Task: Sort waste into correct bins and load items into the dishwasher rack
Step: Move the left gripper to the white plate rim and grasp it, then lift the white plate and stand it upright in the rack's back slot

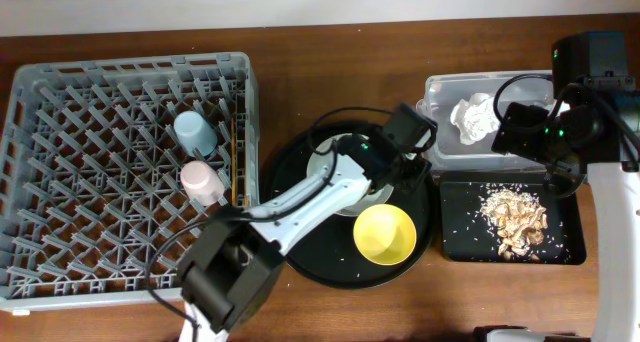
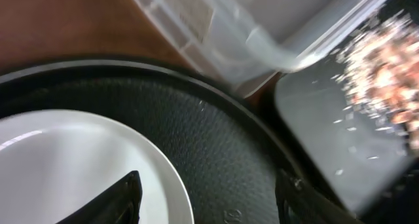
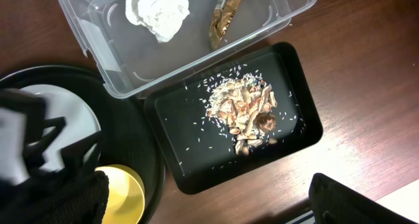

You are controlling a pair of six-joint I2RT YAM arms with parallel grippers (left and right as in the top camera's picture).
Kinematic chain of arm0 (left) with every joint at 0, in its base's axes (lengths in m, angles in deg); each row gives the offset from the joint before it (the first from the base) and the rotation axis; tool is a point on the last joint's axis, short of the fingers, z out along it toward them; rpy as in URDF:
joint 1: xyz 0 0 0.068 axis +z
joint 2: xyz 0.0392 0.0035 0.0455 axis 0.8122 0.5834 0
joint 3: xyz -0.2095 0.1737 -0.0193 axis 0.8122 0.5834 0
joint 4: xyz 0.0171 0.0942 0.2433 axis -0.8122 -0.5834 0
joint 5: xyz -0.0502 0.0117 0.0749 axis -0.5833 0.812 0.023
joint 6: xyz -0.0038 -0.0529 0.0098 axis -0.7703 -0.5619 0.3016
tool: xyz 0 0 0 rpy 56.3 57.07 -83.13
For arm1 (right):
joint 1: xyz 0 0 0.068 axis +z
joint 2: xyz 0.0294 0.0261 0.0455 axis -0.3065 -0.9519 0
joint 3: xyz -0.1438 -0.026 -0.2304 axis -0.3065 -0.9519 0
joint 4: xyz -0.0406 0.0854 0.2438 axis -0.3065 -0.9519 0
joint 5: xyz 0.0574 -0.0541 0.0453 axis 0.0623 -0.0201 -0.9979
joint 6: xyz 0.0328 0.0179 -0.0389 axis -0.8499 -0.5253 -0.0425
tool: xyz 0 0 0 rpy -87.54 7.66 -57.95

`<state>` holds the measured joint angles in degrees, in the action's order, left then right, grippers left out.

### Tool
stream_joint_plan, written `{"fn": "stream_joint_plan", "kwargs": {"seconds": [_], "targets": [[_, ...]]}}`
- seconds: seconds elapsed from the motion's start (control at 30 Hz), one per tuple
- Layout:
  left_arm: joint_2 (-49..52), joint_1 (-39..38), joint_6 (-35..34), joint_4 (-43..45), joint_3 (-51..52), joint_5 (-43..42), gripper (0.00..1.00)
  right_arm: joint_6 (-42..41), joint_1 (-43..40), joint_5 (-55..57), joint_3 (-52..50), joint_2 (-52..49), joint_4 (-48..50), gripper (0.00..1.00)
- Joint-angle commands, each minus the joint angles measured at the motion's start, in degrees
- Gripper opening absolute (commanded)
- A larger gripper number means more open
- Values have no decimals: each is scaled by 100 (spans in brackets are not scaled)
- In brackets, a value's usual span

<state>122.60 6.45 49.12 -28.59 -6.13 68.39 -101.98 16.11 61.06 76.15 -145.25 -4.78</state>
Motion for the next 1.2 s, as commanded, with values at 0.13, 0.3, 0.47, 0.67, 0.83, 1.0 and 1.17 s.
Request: {"fn": "stream_joint_plan", "kwargs": {"seconds": [0.13, 0.3, 0.47, 0.67, 0.83, 1.0, 1.17], "targets": [[673, -42, 26, -72, -96, 260, 59, -31, -22, 74, 74, 33, 0, 99], [743, -48, 4, -122, -15, 262, 51, -31, -22, 74, 74, 33, 0, 99], [828, -48, 7, -188, 120, 754, 48, -31, -22, 74, 74, 33, 0, 99], [835, -66, 4, -249, 157, 752, 43, -31, -22, 74, 74, 33, 0, 99], [835, -81, 4, -267, 251, 754, 40, -31, -22, 74, 74, 33, 0, 99], [835, -79, 7, -94, 654, 994, 37, -31, -22, 74, 74, 33, 0, 99], [824, -68, 7, -50, 529, 994, 5, -31, -22, 74, 74, 33, 0, 99]]}}
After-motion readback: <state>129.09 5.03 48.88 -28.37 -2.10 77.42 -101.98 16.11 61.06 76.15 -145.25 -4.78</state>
